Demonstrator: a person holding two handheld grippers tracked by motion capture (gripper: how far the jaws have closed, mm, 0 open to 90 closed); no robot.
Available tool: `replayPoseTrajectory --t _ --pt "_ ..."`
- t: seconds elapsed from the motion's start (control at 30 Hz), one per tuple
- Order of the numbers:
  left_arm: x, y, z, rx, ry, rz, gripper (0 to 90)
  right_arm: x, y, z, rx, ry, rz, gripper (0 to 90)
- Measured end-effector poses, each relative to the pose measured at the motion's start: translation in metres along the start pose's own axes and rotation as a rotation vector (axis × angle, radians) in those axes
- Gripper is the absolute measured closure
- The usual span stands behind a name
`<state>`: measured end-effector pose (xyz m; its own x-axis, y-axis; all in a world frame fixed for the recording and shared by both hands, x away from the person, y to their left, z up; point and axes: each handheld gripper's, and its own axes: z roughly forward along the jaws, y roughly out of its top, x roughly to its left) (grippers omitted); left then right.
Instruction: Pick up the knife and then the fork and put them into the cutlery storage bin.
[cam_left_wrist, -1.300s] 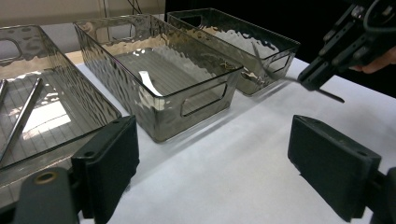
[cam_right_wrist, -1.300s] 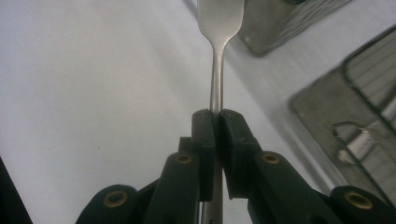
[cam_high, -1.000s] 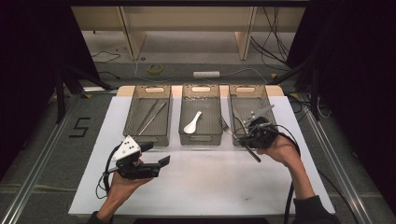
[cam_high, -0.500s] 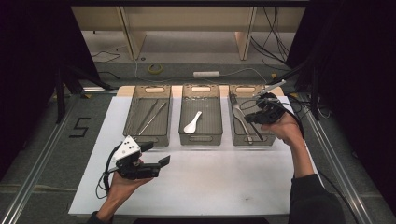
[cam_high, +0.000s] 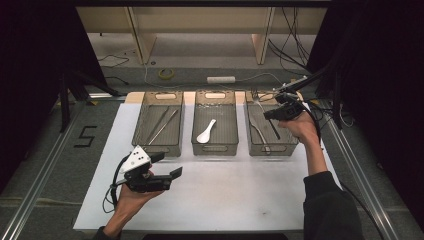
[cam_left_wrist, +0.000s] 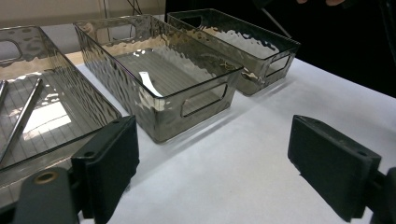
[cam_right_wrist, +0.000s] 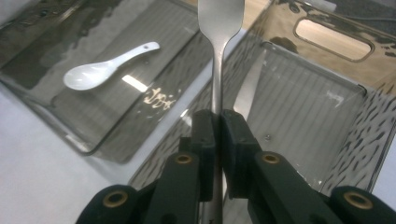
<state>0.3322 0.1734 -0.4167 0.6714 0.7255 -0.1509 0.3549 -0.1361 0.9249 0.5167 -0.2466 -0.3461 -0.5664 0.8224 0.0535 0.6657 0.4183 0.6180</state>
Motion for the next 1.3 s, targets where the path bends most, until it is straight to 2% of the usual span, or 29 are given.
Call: replayPoseTrajectory --t 0.1,0.33,0.43,0.67,1.3 --pt "0.0 0.0 0.0 0.004 0.001 0.005 15.9 -0.003 0.0 0.008 0.012 -0.019 0.012 84.9" --pt "0.0 0.0 -0.001 -0.002 0.0 0.002 15.9 -0.007 -0.001 0.017 -0.007 -0.035 0.043 84.9" --pt "0.0 0.0 -0.001 0.005 0.0 0.008 15.9 -0.01 -0.005 0.021 -0.023 -0.047 0.055 84.9" --pt "0.0 0.0 -0.001 0.003 0.0 0.006 15.8 -0.014 -0.015 0.032 -0.015 -0.07 0.084 84.9" --pt "0.0 0.0 -0.001 0.005 0.0 0.007 15.8 -0.014 -0.031 0.053 0.025 -0.083 0.1 84.8"
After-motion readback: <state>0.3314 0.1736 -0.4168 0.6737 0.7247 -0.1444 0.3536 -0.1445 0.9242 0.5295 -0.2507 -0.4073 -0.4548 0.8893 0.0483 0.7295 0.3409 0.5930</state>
